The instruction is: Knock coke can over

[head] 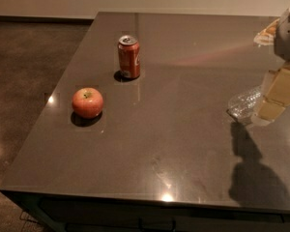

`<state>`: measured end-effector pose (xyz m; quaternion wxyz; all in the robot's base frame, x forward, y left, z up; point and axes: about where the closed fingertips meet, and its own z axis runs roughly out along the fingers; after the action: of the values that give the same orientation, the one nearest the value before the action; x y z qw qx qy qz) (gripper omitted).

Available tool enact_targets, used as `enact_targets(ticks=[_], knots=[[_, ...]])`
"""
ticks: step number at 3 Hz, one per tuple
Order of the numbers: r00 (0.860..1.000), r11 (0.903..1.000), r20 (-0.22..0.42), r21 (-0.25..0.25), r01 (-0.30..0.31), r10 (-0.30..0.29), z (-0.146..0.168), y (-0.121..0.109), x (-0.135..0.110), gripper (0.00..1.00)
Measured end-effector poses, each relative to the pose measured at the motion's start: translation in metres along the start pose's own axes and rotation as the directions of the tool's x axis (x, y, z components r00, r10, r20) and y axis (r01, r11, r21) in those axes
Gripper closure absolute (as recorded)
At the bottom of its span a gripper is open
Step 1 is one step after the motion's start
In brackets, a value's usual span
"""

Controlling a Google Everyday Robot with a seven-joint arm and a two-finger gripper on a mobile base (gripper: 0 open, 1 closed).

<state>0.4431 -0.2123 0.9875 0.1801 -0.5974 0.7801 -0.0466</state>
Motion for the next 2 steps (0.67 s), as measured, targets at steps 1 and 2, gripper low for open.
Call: enact_targets(ticks=[1,2], knots=[[1.0,1.0,0.004,0.005,-0.005,0.005,0.0,-0.002,-0.002,0.0],[0.997,0.9972,0.03,0.034,-0.067,0.066,0.019,-0.027,-0.021,0.0]])
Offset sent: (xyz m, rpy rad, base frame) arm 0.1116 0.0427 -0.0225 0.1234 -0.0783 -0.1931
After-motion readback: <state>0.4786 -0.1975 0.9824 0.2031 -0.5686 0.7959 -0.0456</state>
